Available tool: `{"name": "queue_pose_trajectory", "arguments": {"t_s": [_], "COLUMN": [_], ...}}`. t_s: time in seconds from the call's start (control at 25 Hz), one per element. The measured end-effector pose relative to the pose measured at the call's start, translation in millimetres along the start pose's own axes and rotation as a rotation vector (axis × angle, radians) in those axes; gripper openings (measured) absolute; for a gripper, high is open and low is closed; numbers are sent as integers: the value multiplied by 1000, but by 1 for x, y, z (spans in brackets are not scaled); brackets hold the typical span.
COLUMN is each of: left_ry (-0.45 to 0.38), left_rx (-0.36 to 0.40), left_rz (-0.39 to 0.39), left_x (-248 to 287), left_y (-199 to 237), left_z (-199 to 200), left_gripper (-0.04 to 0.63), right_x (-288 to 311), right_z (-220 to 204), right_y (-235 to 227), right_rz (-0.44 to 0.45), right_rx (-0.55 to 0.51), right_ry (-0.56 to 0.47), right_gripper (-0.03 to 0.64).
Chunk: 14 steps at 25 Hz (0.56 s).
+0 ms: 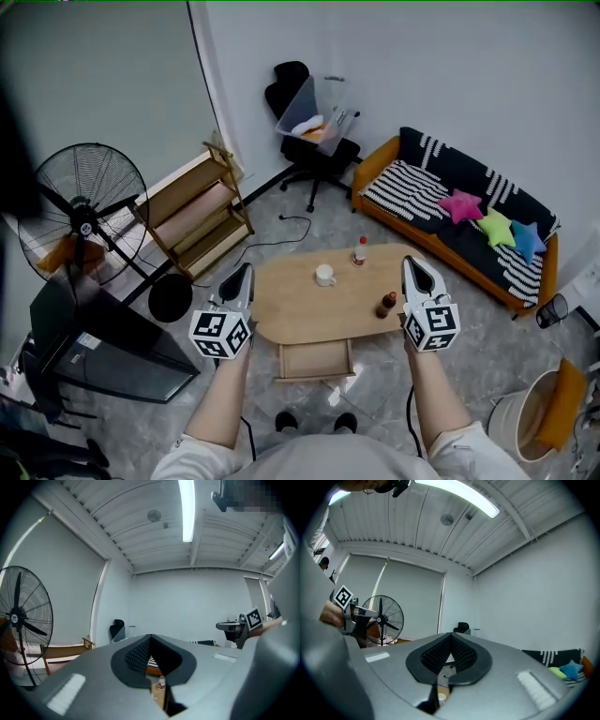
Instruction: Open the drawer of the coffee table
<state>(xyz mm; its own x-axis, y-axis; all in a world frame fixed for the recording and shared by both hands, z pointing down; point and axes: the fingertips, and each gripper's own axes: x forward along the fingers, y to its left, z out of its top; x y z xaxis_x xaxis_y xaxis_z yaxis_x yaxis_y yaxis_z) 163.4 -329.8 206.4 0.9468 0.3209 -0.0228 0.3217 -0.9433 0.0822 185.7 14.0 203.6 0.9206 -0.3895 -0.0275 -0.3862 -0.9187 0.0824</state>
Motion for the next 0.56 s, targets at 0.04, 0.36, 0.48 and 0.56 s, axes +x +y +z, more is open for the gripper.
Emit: {"name": "queue_pose_trajectory", "arguments": {"t_s": [0.04,0.36,0.48,0.56], "left_ry": [0,-1,-8,-14], "left_rx": [0,2,3,4], "left_rz": [0,6,10,11], "left_x": [0,-3,-2,-1], "left_y": [-1,-2,-4,-6], "left_z": [0,1,2,4], "left_gripper": [-2,-2,-2,-2], "right_x": [-1,-4,-4,-4], "right_z": [0,-1,0,2], "right_y": [0,-2,-3,-4], "right_rz": [-1,0,5,8], "right_rx": [0,-5,-10,-13], "right_ry": [1,5,1,-3], "right_gripper": [3,3,3,3]}}
